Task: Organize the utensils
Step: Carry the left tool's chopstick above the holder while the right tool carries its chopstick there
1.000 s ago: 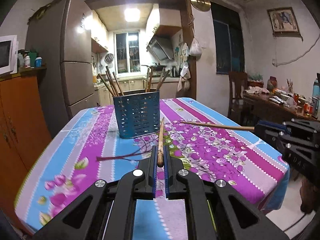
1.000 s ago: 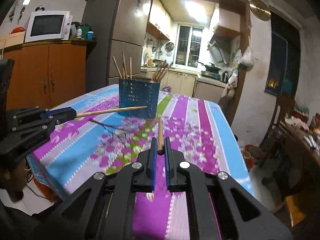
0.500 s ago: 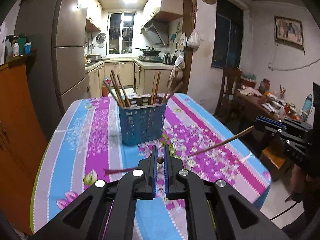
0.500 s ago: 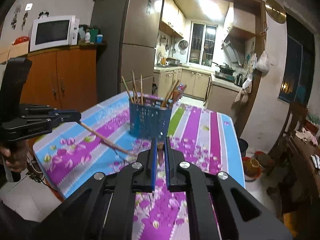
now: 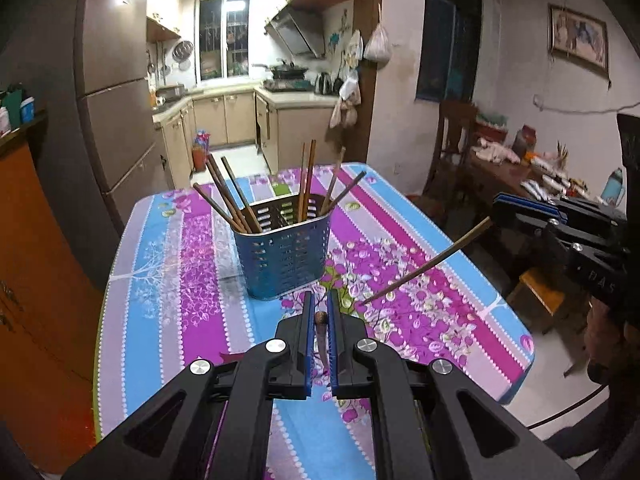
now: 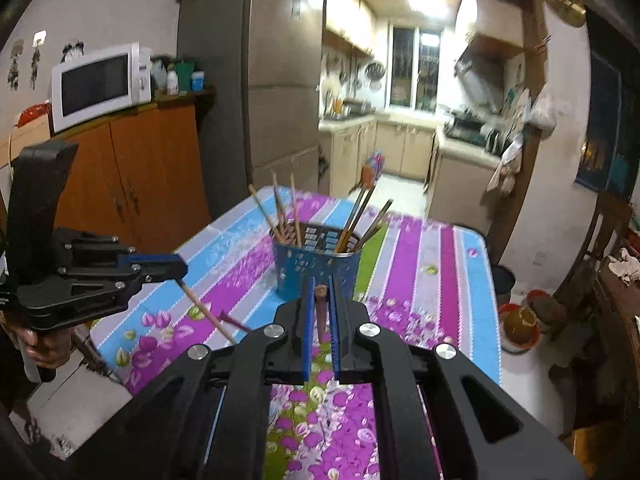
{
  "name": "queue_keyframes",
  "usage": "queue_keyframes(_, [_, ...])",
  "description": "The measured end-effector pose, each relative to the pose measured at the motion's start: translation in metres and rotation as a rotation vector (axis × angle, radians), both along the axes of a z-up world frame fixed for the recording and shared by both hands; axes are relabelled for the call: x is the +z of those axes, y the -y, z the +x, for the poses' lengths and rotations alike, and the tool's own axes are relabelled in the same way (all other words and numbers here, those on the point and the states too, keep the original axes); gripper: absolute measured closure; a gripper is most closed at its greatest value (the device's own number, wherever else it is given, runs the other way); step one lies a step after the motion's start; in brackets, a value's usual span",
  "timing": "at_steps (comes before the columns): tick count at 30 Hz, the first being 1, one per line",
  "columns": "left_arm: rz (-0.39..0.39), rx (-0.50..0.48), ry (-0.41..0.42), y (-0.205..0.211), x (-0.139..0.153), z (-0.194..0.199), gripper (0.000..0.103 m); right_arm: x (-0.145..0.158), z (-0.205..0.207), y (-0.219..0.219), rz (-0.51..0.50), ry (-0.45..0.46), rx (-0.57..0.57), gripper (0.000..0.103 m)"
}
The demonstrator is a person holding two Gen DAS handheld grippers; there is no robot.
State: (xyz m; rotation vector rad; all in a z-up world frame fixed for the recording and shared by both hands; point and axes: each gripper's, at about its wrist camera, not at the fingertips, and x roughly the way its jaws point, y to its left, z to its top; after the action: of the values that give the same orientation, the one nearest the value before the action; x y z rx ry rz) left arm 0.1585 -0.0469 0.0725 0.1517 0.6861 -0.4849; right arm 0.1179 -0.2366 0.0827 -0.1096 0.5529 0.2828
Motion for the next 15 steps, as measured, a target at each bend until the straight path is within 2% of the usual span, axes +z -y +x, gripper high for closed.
queue_keyframes(1, [0.019, -0.014, -0.021, 0.003, -0.002, 0.003, 0.096, -0.001, 0.003, -0.002, -0.008, -0.017, 0.000, 0.098])
queue_keyframes(3, [0.052, -0.019, -0.001, 0.007, -0.003, 0.004, 0.096, -0.008, 0.012, -0.008, -0.009, -0.091, 0.027, 0.098])
queue_keyframes(7, [0.037, -0.023, -0.005, 0.008, -0.001, 0.010, 0.096, -0.023, 0.024, -0.016, -0.027, -0.153, 0.021, 0.098])
queue_keyframes(11, [0.031, -0.019, 0.041, 0.009, 0.016, 0.014, 0.096, -0.010, 0.025, -0.016, -0.014, -0.128, 0.016, 0.098])
queue_keyframes(15, [0.013, -0.012, 0.100, 0.009, 0.048, 0.018, 0.096, 0.021, 0.027, -0.014, 0.001, -0.074, 0.009, 0.098])
